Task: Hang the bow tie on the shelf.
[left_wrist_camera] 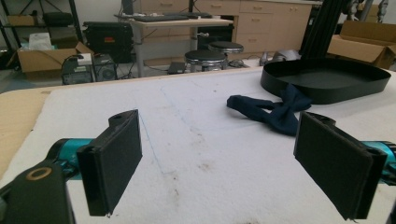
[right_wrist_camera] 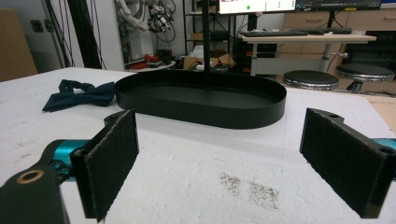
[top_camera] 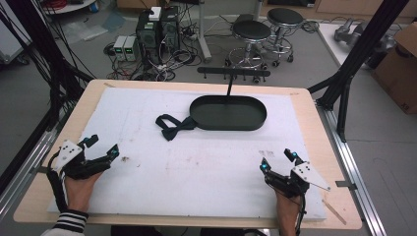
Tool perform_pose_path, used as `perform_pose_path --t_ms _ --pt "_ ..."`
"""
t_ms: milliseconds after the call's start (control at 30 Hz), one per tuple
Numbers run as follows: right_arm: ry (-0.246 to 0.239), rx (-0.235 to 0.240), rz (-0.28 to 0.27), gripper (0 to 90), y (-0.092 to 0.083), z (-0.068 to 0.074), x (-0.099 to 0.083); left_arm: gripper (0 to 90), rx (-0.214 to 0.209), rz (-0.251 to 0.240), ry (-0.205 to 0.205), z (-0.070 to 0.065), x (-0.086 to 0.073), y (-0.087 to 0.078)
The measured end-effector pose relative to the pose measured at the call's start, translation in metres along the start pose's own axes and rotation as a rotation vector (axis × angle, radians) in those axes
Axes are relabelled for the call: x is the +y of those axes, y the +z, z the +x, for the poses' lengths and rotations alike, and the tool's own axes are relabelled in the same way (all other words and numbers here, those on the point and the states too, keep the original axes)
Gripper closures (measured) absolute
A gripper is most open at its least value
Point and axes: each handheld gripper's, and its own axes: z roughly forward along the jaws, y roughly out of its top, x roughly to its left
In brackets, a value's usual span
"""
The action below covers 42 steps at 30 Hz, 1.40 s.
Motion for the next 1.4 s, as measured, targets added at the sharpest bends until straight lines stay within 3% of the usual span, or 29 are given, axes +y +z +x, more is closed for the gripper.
perform_pose_path --t_ms 300,667,800,1067,1200,1400 --pt "0.000 0.000 0.001 10.7 0.000 0.000 0.000 15.5 -0.045 0.049 0.014 -0.003 0.025 0.012" --pt "0.007 0.001 0.006 10.7 0.000 0.000 0.000 15.5 -0.127 0.144 0.049 -0.017 0.054 0.046" --pt "0.004 0.003 0.004 10.7 0.000 0.000 0.000 15.6 -0.150 0.183 0.072 -0.020 0.058 0.056" --pt "0.008 0.001 0.006 10.7 0.000 0.000 0.000 15.7 -0.208 0.311 0.164 -0.037 0.070 0.091" --pt "0.009 0.001 0.006 10.7 0.000 0.000 0.000 15.8 -0.219 0.339 0.182 -0.041 0.071 0.098" --pt "0.003 0.000 0.000 10.7 0.000 0.000 0.000 15.9 -0.260 0.396 0.185 -0.049 0.074 0.123"
